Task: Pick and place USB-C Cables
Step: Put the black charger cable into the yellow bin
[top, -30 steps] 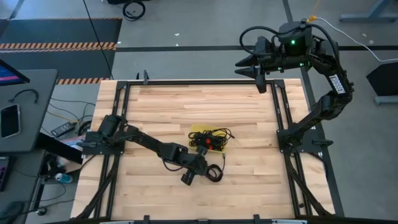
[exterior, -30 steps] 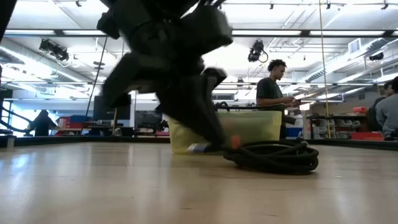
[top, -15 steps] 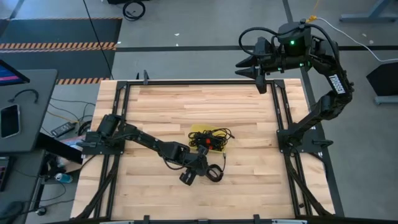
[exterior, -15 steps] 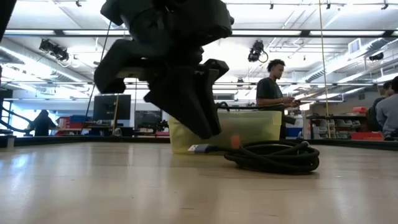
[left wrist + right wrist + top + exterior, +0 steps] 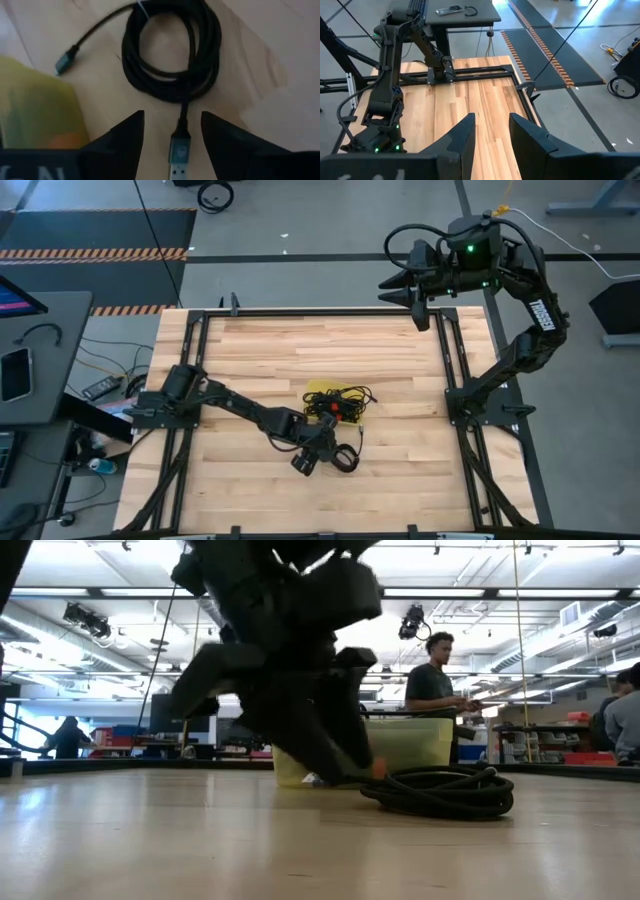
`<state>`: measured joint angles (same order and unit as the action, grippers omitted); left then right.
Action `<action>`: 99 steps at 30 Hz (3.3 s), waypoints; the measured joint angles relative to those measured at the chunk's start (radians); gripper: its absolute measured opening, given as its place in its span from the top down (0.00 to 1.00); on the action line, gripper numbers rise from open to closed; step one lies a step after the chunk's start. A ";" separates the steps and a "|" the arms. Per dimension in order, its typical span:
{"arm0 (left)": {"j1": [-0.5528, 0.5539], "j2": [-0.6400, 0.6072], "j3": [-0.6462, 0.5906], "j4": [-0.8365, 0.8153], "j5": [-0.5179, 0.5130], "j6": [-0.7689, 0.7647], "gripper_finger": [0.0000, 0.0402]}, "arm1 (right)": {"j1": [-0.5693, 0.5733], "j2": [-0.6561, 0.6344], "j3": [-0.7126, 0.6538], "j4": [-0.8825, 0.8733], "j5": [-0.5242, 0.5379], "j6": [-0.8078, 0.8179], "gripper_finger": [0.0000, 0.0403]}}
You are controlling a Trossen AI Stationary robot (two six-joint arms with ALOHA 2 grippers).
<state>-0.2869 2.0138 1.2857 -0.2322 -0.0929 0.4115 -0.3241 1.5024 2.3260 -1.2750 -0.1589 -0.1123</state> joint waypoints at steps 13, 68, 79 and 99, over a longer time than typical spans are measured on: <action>0.009 0.046 0.001 0.043 0.014 0.001 0.57 | 0.000 0.000 0.000 0.000 0.000 0.000 0.69; 0.091 -0.015 0.645 -0.281 -0.379 0.283 0.96 | 0.000 0.000 0.000 -0.008 0.011 -0.014 0.69; 0.154 -0.014 0.592 -0.722 -0.488 -0.070 0.96 | -0.002 0.000 0.000 -0.008 0.012 -0.022 0.69; 0.073 -0.151 0.575 -0.882 -0.656 -0.232 0.96 | -0.154 0.000 0.000 -0.228 0.262 -0.028 0.73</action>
<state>-0.2138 1.8633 1.8610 -1.1147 -0.7493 0.1791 -0.4781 1.5024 2.3264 -1.5026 0.1033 -0.1405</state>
